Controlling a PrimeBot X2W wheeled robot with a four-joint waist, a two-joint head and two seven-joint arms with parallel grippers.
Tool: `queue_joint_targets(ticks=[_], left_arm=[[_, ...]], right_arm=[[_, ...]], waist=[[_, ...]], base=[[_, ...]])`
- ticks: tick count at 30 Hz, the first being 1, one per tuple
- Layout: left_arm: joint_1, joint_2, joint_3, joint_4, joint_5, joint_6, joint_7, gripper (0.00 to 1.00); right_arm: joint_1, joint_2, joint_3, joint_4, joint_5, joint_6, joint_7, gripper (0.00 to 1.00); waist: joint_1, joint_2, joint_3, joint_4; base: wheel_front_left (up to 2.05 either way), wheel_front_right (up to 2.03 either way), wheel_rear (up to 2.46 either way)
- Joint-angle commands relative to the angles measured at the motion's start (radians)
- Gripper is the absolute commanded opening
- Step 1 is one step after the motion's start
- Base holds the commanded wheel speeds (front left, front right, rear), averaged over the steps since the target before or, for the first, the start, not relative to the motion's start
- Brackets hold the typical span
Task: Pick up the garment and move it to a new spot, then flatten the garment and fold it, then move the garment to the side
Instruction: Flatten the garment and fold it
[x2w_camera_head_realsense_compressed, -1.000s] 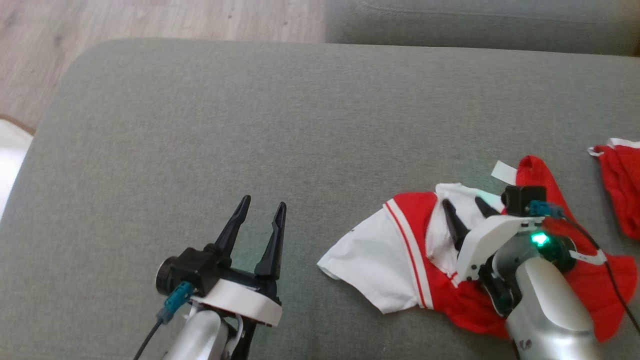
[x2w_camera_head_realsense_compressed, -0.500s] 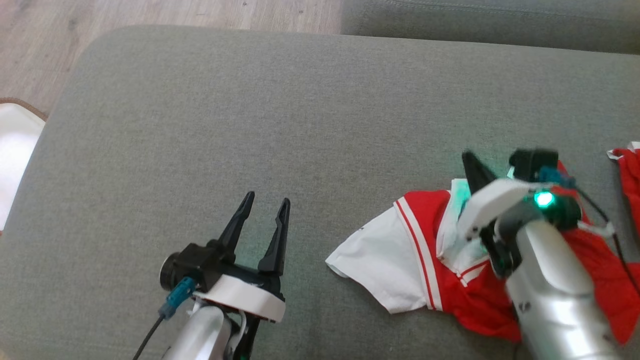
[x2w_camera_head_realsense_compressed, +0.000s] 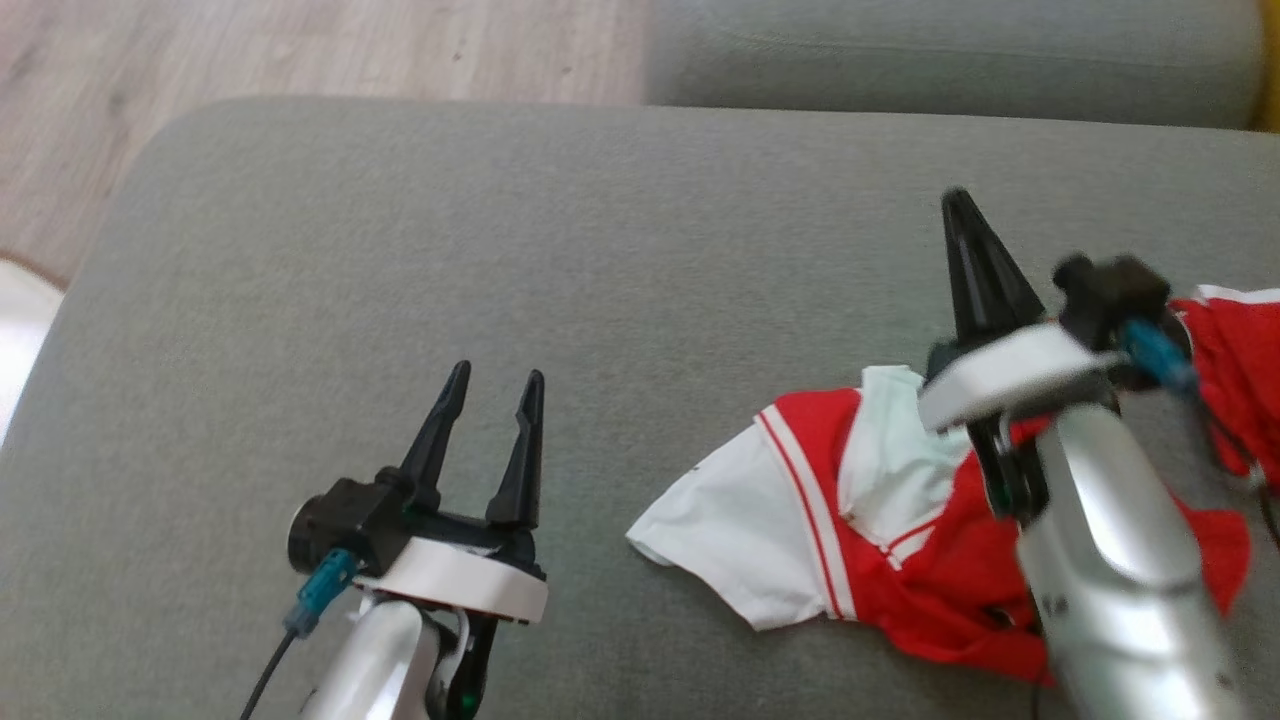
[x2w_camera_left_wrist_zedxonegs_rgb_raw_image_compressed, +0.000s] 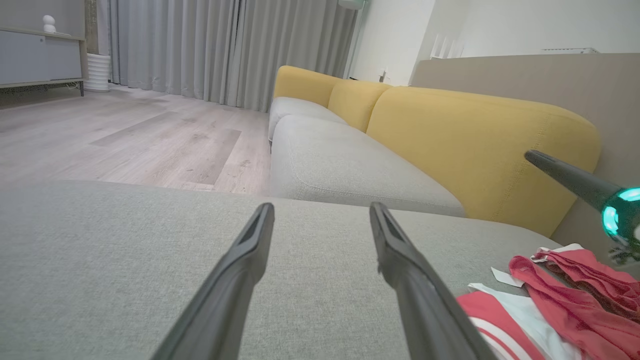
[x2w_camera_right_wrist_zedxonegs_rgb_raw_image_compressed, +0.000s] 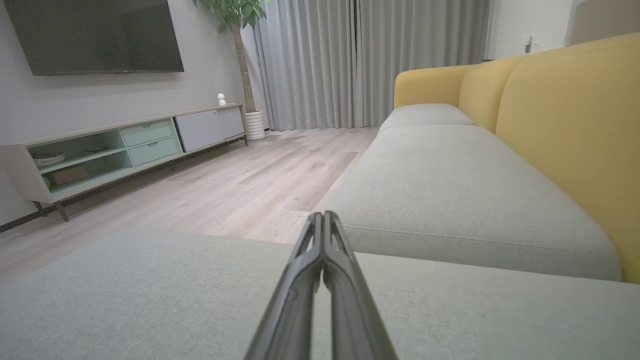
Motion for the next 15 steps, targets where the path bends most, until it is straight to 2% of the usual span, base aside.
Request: queue_joint_targets(ticks=[1,10,11,12,13,15], left_arm=[[-0.009,0.002,0.045,-0.039,0.015,0.006,-0.009,1.0],[0.049,0.002,0.106,-0.07,0.027,0.017,-0.009,1.0],[0.057,0.002,0.11,-0.068,0.03,0.019,-0.009,1.0],[0.065,0.002,0.118,-0.067,0.03,0.024,-0.009,1.0],[0.071,0.002,0.127,-0.068,0.028,0.028,-0.009,1.0],[0.085,0.002,0.139,-0.069,0.03,0.029,-0.009,1.0]], right_arm=[[0.054,-0.004,0.012,-0.077,-0.004,-0.001,-0.019,0.0],[0.355,0.007,-0.062,-0.324,-0.001,-0.001,-0.037,0.0],[0.385,0.009,-0.071,-0.34,-0.008,-0.001,-0.035,0.08],[0.41,0.01,-0.084,-0.355,-0.003,-0.001,-0.035,0.97],[0.433,0.011,-0.089,-0.367,0.005,-0.001,-0.035,1.0],[0.472,0.012,-0.078,-0.382,0.01,-0.001,-0.033,1.0]], waist=[[0.0001,0.0,-0.022,-0.03],[0.0001,0.0,-0.062,-0.097],[0.0001,0.0,-0.066,-0.103],[0.0001,0.0,-0.071,-0.108],[0.0001,0.0,-0.075,-0.112],[0.0001,0.0,-0.081,-0.118]], base=[[0.0,0.0,0.0],[0.0,0.0,0.0],[0.0,0.0,0.0],[0.0,0.0,0.0],[0.0,0.0,0.0],[0.0,0.0,0.0]])
